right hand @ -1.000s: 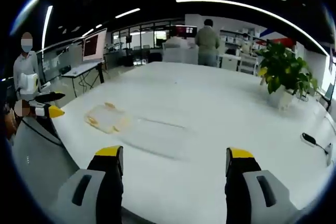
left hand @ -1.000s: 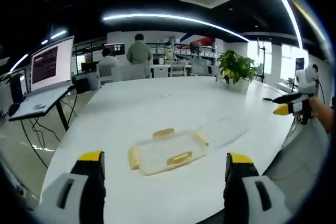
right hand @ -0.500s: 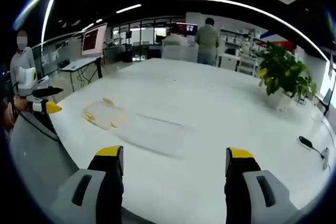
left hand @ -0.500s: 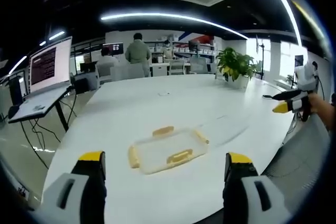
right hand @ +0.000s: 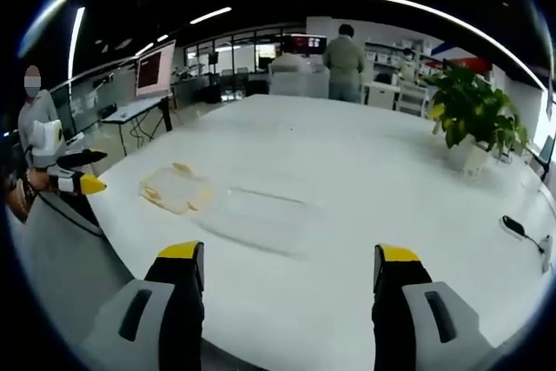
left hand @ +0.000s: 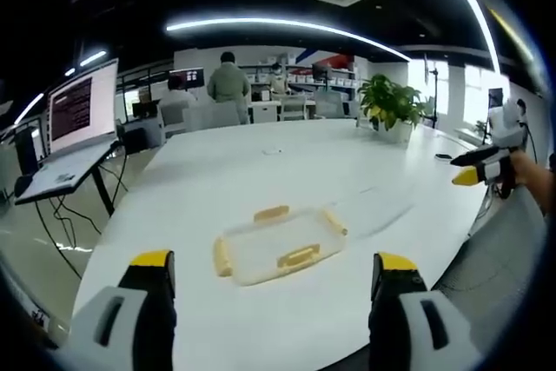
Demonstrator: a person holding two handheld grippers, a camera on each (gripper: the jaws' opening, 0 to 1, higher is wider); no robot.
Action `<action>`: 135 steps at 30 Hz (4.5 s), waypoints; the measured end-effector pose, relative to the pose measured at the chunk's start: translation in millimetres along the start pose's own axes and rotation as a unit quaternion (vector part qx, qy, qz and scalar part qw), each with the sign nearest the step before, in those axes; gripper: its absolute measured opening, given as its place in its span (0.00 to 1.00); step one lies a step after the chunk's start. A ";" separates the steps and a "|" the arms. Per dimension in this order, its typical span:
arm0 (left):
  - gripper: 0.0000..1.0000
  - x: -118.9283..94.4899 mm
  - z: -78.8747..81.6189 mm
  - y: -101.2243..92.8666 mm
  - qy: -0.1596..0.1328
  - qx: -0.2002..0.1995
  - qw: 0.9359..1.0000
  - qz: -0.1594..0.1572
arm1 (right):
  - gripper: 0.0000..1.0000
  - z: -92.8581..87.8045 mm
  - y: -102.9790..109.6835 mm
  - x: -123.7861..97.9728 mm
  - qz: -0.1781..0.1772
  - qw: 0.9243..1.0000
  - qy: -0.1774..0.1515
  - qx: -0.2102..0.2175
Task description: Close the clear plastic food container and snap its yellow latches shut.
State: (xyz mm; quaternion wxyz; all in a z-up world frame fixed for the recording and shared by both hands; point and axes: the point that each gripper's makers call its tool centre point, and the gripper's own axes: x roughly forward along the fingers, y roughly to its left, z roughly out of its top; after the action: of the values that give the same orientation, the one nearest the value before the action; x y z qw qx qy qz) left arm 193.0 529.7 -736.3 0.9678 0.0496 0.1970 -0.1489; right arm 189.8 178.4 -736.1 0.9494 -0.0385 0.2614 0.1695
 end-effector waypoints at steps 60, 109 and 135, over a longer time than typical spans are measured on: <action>0.92 12.5 2.8 34.4 0.048 0.106 0.993 -0.029 | 0.76 43.9 48.1 28.6 0.048 0.981 -0.004 -0.189; 0.80 109.5 -4.1 88.4 0.155 0.440 0.879 -0.103 | 0.67 55.7 176.0 172.7 0.278 0.797 0.089 -0.529; 0.71 137.8 -44.8 77.0 0.266 0.420 0.838 -0.222 | 0.51 -4.4 163.0 203.1 0.340 0.722 0.250 -0.548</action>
State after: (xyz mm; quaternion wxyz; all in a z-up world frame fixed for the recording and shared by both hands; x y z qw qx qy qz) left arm 321.3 572.9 -829.0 0.7051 0.4443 0.3714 -0.4093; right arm 295.6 392.1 -840.9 0.5420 -0.5016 0.3461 0.5787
